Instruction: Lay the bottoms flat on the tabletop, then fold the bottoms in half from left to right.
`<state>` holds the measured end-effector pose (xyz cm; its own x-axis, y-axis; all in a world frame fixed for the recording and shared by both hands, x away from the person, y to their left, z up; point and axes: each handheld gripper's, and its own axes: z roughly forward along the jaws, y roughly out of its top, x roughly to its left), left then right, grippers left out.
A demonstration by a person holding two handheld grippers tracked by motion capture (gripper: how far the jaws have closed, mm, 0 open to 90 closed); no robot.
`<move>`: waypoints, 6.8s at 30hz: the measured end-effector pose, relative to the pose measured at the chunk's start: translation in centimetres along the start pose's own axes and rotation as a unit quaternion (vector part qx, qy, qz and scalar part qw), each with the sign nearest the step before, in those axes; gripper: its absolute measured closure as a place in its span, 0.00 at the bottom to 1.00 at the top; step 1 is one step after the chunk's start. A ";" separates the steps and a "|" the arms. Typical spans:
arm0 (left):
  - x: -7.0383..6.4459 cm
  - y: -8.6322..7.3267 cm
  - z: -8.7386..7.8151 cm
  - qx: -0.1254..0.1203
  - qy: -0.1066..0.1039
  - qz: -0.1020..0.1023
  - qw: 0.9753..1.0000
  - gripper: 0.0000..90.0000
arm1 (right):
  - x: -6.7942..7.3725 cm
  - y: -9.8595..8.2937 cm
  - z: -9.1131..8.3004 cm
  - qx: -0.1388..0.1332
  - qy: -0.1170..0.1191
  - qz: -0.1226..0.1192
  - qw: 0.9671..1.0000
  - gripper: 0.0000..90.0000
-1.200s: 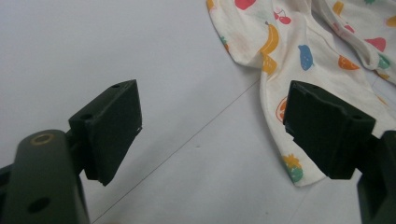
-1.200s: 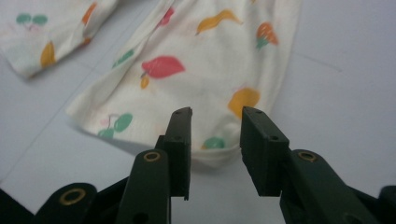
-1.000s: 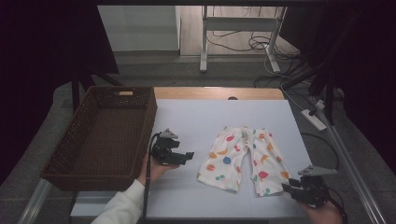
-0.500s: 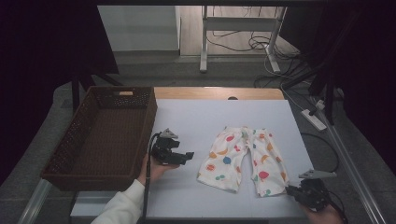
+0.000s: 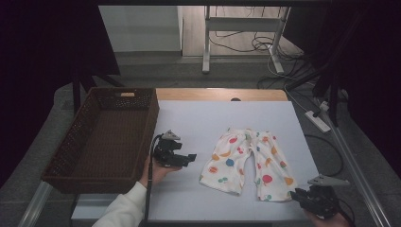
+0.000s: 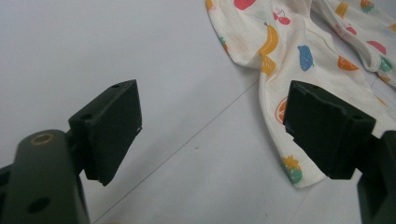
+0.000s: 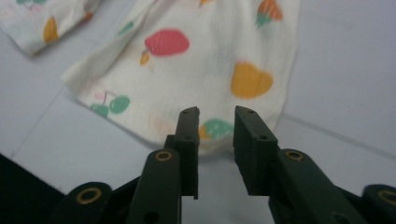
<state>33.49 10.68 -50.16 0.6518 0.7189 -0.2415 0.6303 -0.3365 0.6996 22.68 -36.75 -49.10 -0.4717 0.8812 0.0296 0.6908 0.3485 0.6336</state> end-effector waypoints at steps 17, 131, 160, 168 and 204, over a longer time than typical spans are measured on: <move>-0.1 0.0 0.1 0.003 0.000 0.001 1.000 0.21 | -2.3 -0.5 1.8 0.026 -0.003 0.021 0.999 0.81; 0.5 -0.2 0.2 0.002 0.003 -0.009 1.000 0.21 | 15.5 9.8 8.7 -0.064 0.209 -0.212 0.952 0.64; 0.4 -0.1 0.2 0.004 0.003 -0.005 1.000 0.20 | 9.5 5.4 8.3 0.032 0.117 -0.146 0.982 0.93; 0.3 0.0 0.4 0.004 0.001 -0.004 1.000 0.20 | 9.4 6.1 7.7 -0.018 0.121 -0.144 0.982 0.66; 0.1 0.0 0.4 -0.004 -0.019 0.008 1.000 0.20 | 10.0 7.1 7.8 -0.082 0.167 -0.163 0.969 0.53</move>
<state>33.71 10.48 -50.40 0.6783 0.6890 -0.2554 0.6157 -0.3431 0.7094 27.15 -22.92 -50.37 -0.8204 0.5705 0.0390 0.3919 0.5112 0.7649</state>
